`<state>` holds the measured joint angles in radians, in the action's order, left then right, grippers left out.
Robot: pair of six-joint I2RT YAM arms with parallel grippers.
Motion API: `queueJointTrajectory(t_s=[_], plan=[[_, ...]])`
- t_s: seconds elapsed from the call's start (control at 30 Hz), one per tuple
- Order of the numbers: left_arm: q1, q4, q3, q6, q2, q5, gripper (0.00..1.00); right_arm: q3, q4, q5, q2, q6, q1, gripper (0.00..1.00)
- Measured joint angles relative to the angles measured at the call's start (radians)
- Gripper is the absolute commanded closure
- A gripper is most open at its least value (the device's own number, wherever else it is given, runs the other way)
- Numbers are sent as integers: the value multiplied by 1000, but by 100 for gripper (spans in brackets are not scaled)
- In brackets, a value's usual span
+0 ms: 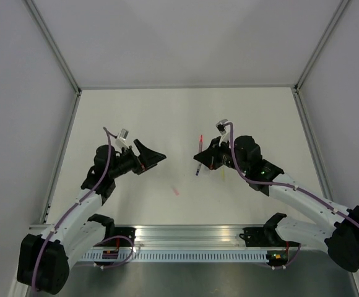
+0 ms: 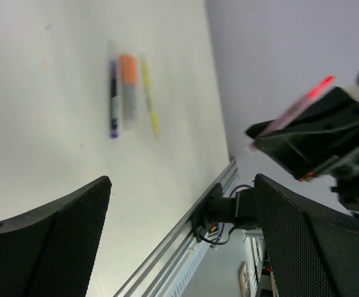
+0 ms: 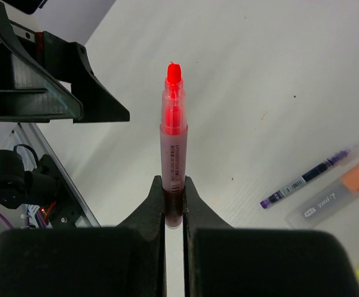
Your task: Insert the pens into the pen caps
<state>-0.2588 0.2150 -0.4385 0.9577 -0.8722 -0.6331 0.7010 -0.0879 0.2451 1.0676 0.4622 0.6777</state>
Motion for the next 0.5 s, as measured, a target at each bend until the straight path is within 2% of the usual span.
queueJointTrajectory(t_s=[0.17,0.27,0.33,0.43,0.5], plan=[[-168,-159,26,18,26,266,0,-30,21,-3,-1,-23,0,100],[-251,-297,-36,77,25,433,0,-31,21,-2,-1,-26,0,100],[-300,-399,-118,128,-34,551,1,-32,21,-3,-6,-27,0,100],[-392,-520,-240,227,-168,668,16,-40,21,-8,-32,-33,0,100],[-447,-596,-306,283,-269,713,20,-42,22,-16,-48,-36,0,100]])
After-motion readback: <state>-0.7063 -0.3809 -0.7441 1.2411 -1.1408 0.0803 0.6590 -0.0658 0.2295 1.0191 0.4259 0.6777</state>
